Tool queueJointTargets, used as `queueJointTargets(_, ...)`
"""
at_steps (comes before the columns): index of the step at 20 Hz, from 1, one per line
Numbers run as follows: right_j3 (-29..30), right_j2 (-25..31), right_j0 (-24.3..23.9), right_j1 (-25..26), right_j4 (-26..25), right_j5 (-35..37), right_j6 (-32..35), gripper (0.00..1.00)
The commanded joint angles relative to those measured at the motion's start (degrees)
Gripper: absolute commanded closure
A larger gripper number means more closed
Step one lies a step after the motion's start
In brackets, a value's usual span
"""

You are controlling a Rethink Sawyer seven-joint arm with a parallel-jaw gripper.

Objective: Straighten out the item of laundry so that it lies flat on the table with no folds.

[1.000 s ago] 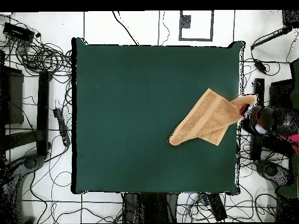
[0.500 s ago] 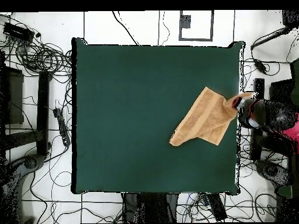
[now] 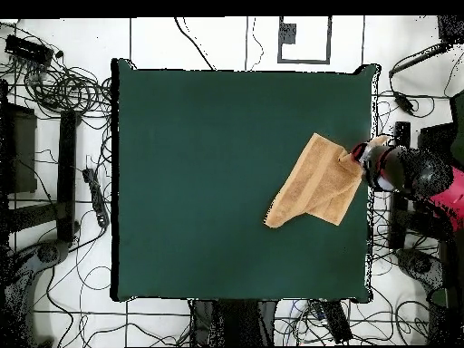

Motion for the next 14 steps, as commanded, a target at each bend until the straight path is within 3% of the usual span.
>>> queueJointTargets(1,6.0,2.1,6.0,1.8,-3.7,-0.9,-7.9,1.00)
queueJointTargets(2,5.8,1.8,6.3,1.6,-4.2,-0.8,-7.9,1.00)
queueJointTargets(3,5.4,0.9,7.3,1.1,-5.2,0.0,-7.3,0.00)
queueJointTargets(14,6.5,7.3,6.8,1.8,-3.0,-1.1,-11.5,0.00)
